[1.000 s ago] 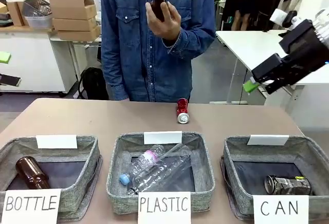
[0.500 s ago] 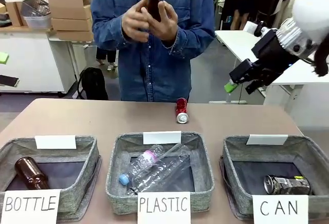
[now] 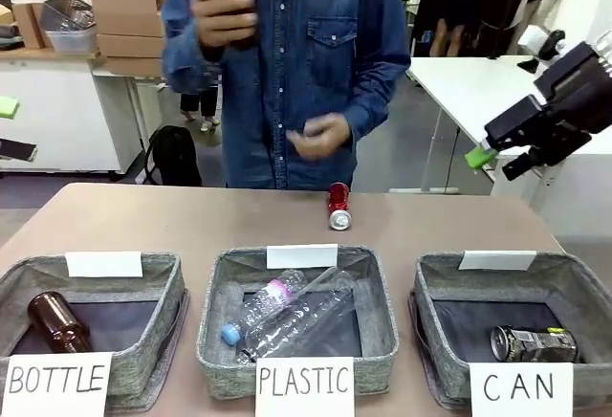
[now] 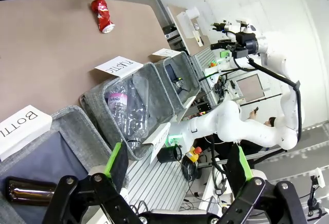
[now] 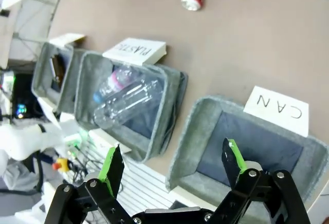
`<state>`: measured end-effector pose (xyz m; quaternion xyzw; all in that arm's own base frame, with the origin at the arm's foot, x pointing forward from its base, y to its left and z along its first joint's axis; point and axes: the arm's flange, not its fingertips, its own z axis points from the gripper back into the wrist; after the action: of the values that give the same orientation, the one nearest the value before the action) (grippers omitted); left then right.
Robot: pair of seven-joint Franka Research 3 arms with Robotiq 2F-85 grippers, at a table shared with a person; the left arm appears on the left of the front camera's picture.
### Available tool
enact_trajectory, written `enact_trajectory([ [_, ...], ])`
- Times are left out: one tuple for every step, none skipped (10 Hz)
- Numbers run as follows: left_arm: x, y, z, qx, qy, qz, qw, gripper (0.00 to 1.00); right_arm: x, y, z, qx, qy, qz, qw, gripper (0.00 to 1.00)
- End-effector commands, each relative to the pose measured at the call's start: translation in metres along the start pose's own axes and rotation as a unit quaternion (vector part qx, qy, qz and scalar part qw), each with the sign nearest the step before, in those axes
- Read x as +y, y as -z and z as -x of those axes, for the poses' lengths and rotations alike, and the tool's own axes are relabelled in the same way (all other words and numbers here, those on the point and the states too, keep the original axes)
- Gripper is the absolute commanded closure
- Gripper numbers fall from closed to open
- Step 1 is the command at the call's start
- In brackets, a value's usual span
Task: Sort the can waste into the basket.
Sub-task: Pick up the can waste from the table and place it in the right Fabric basket.
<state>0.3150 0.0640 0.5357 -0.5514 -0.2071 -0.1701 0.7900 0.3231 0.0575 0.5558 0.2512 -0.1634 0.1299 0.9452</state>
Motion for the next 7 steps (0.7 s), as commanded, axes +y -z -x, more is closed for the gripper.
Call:
enact_trajectory([
  [-0.001, -0.001, 0.001, 0.003, 0.008, 0.004, 1.000, 0.00, 0.007, 0.019, -0.008, -0.022, 0.024, 0.014, 0.999, 0.00],
  [-0.001, -0.001, 0.001, 0.003, 0.008, 0.004, 1.000, 0.00, 0.014, 0.033, -0.021, -0.005, 0.013, 0.015, 1.000, 0.00],
  [-0.001, -0.001, 0.001, 0.003, 0.008, 0.004, 1.000, 0.00, 0.018, 0.048, -0.037, 0.008, 0.015, 0.026, 1.000, 0.00],
  [-0.001, -0.001, 0.001, 0.003, 0.008, 0.004, 1.000, 0.00, 0.023, 0.066, -0.056, -0.006, 0.038, 0.042, 0.998, 0.00],
  [-0.001, -0.001, 0.001, 0.003, 0.008, 0.004, 1.000, 0.00, 0.028, 0.090, -0.076, -0.011, 0.048, 0.056, 0.997, 0.00],
  [-0.001, -0.001, 0.001, 0.003, 0.008, 0.004, 1.000, 0.00, 0.030, 0.116, -0.095, -0.006, 0.048, 0.049, 0.998, 0.00],
  [-0.001, -0.001, 0.001, 0.003, 0.008, 0.004, 1.000, 0.00, 0.029, 0.144, -0.118, -0.004, 0.054, 0.045, 0.998, 0.00],
])
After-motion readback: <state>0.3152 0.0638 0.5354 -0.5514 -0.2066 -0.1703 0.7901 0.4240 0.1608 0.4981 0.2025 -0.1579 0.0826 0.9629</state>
